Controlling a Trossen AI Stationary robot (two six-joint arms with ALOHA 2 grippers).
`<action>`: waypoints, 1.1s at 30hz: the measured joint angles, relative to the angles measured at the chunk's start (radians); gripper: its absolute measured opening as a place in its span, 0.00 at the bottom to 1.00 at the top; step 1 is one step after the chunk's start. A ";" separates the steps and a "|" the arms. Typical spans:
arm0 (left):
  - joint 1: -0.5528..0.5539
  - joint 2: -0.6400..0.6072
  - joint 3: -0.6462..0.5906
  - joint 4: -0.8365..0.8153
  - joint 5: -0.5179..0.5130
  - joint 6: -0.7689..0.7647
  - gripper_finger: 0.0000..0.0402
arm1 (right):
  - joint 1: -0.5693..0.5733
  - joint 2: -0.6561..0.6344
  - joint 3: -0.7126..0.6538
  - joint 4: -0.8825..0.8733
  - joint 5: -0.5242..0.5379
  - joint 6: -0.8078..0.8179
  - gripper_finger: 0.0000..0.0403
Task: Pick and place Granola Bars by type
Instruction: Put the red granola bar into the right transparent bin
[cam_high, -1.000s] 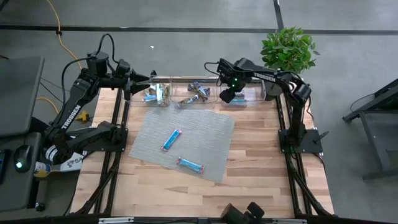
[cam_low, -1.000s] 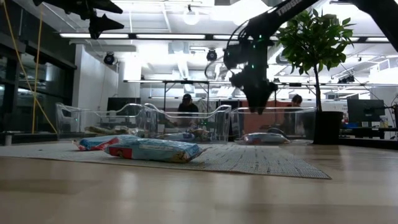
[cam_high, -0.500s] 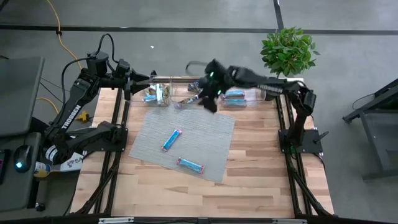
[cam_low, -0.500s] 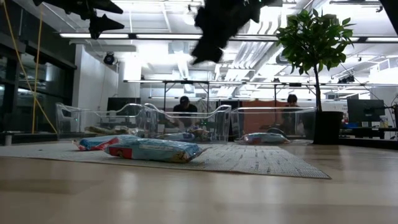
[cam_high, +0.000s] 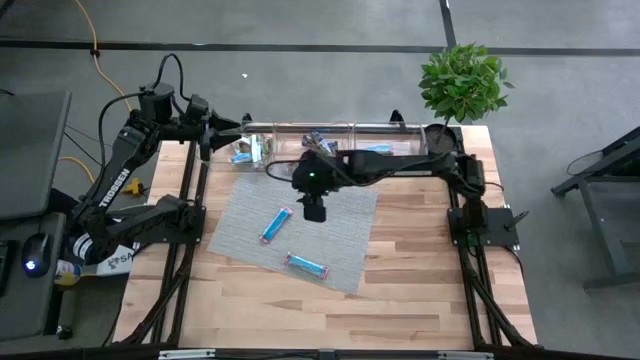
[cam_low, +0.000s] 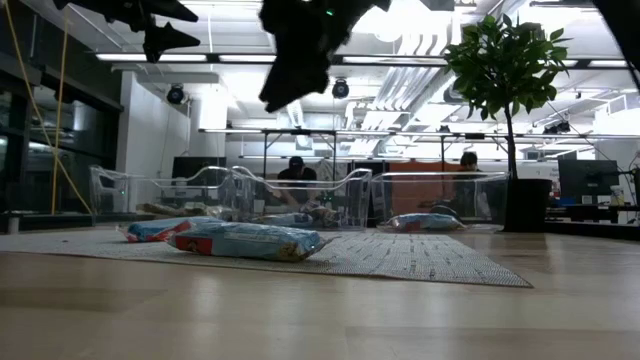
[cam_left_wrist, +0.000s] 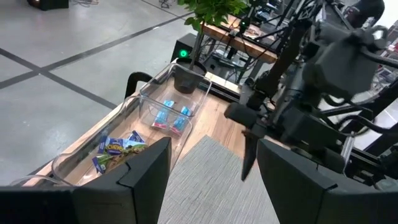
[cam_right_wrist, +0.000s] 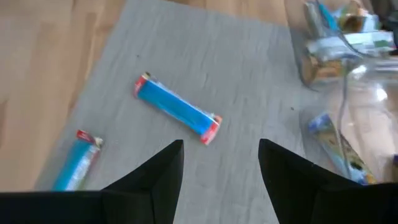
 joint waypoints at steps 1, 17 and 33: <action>0.000 0.000 0.000 0.001 0.000 0.000 0.58 | 0.008 0.024 0.045 -0.027 -0.005 0.004 0.48; 0.000 0.000 0.000 -0.021 0.001 -0.002 0.58 | 0.136 0.319 0.414 -0.458 -0.157 0.451 0.48; 0.000 0.000 0.000 -0.029 -0.014 -0.035 0.58 | 0.221 0.323 0.225 -0.253 -0.230 0.633 0.48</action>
